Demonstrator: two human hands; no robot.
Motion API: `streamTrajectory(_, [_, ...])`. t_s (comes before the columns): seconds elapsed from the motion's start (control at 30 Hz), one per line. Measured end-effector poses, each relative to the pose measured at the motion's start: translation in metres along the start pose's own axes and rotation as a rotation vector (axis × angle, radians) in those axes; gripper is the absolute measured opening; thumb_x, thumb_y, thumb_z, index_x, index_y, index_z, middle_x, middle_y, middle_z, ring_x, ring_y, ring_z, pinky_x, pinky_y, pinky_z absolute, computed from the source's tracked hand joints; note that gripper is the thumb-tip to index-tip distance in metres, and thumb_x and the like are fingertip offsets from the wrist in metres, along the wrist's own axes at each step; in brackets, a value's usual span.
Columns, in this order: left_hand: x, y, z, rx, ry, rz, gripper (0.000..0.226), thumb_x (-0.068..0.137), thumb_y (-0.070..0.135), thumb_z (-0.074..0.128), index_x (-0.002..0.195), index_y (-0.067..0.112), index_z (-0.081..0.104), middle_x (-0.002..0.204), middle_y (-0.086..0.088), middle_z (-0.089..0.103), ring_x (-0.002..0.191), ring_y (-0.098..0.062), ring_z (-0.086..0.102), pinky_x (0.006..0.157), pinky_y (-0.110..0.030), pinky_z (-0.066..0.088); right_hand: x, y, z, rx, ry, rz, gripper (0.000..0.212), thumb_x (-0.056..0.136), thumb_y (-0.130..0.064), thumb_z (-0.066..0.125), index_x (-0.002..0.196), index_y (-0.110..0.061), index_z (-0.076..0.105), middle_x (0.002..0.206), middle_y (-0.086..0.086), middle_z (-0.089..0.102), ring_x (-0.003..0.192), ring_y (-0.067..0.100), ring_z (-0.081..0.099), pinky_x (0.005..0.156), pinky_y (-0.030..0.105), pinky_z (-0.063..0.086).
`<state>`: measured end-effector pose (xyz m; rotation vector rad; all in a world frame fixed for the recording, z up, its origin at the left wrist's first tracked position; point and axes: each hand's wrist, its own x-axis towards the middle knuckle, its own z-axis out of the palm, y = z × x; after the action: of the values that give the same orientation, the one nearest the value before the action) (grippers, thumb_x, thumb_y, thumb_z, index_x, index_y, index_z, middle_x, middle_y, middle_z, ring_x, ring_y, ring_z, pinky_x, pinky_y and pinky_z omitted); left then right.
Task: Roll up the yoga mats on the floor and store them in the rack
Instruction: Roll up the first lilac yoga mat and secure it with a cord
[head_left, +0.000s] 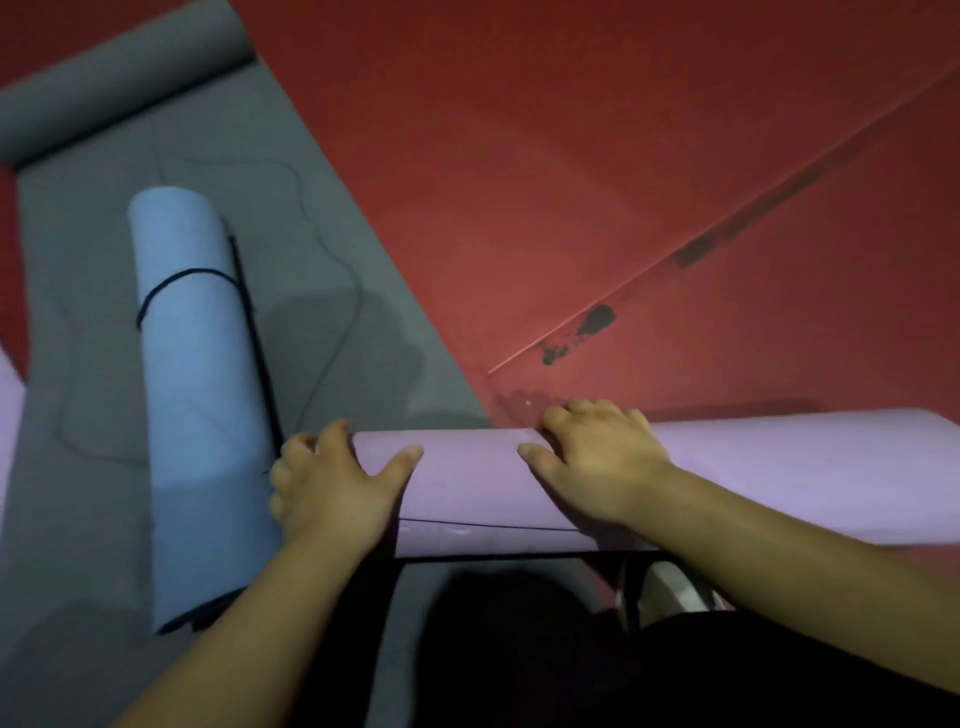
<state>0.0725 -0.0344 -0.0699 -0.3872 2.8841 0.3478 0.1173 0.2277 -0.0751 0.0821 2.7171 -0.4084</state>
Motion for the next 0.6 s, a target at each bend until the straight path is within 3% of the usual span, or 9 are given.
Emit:
streamTrajectory(0.1, [-0.002, -0.027, 0.001, -0.382, -0.11, -0.128, 0.093, 0.071, 0.066, 0.081, 0.143, 0.02, 0.045, 0.137, -0.013, 0.054, 0.123, -0.034, 0.055, 0.107, -0.042, 0.044, 0.003, -0.026, 0.005, -0.005, -0.042, -0.06, 0.051, 0.098, -0.066, 0.036, 0.125, -0.027, 0.056, 0.127, 0.003, 0.057, 0.12, 0.031, 0.052, 0.098, 0.047, 0.039])
streamTrajectory(0.17, [-0.007, -0.038, 0.004, -0.658, -0.224, -0.218, 0.093, 0.064, 0.061, 0.088, 0.138, 0.021, 0.051, 0.126, 0.0, 0.066, 0.111, -0.022, 0.064, 0.102, -0.037, 0.049, 0.004, -0.038, 0.009, -0.015, -0.051, -0.068, 0.053, 0.098, -0.067, 0.034, 0.128, -0.029, 0.055, 0.131, 0.003, 0.056, 0.123, 0.031, 0.052, 0.098, 0.047, 0.038])
streamTrajectory(0.23, [-0.007, -0.045, 0.007, -0.805, -0.273, -0.27, 0.082, 0.055, 0.057, 0.092, 0.123, 0.023, 0.064, 0.11, 0.006, 0.075, 0.1, -0.017, 0.072, 0.099, -0.04, 0.055, 0.006, -0.048, 0.011, -0.029, -0.064, -0.072, 0.056, 0.096, -0.071, 0.032, 0.131, -0.032, 0.053, 0.135, 0.001, 0.056, 0.125, 0.03, 0.051, 0.098, 0.048, 0.037])
streamTrajectory(0.33, [-0.006, -0.046, 0.005, -0.902, -0.303, -0.255, 0.044, 0.068, 0.03, 0.095, 0.103, 0.019, 0.07, 0.096, 0.004, 0.079, 0.093, -0.018, 0.075, 0.092, -0.041, 0.059, 0.007, -0.059, 0.013, -0.039, -0.096, -0.065, 0.057, 0.096, -0.072, 0.03, 0.141, -0.039, 0.046, 0.141, -0.002, 0.055, 0.128, 0.029, 0.049, 0.102, 0.05, 0.035])
streamTrajectory(0.4, [-0.006, -0.045, 0.001, -0.91, -0.301, -0.241, 0.044, 0.07, 0.026, 0.095, 0.105, 0.018, 0.07, 0.098, 0.002, 0.078, 0.094, -0.02, 0.075, 0.091, -0.04, 0.059, 0.008, -0.065, 0.008, -0.023, -0.13, -0.063, 0.057, 0.096, -0.073, 0.029, 0.143, -0.043, 0.041, 0.143, -0.003, 0.056, 0.131, 0.029, 0.048, 0.103, 0.051, 0.033])
streamTrajectory(0.5, [-0.012, -0.036, -0.017, -0.922, -0.277, -0.194, 0.061, 0.061, 0.035, 0.097, 0.112, 0.02, 0.068, 0.102, 0.003, 0.077, 0.094, -0.017, 0.074, 0.092, -0.041, 0.059, 0.007, -0.075, -0.01, 0.017, -0.158, -0.097, 0.056, 0.095, -0.074, 0.03, 0.144, -0.047, 0.037, 0.146, -0.003, 0.054, 0.134, 0.028, 0.048, 0.106, 0.051, 0.034])
streamTrajectory(0.6, [-0.019, -0.015, -0.059, -0.922, -0.182, -0.069, 0.058, 0.066, 0.025, 0.095, 0.114, 0.022, 0.064, 0.105, 0.006, 0.075, 0.092, -0.01, 0.071, 0.089, -0.033, 0.058, 0.007, -0.076, -0.055, 0.151, -0.189, -0.153, 0.064, 0.09, -0.076, 0.043, 0.148, -0.049, 0.037, 0.14, 0.001, 0.051, 0.132, 0.025, 0.05, 0.113, 0.04, 0.036])
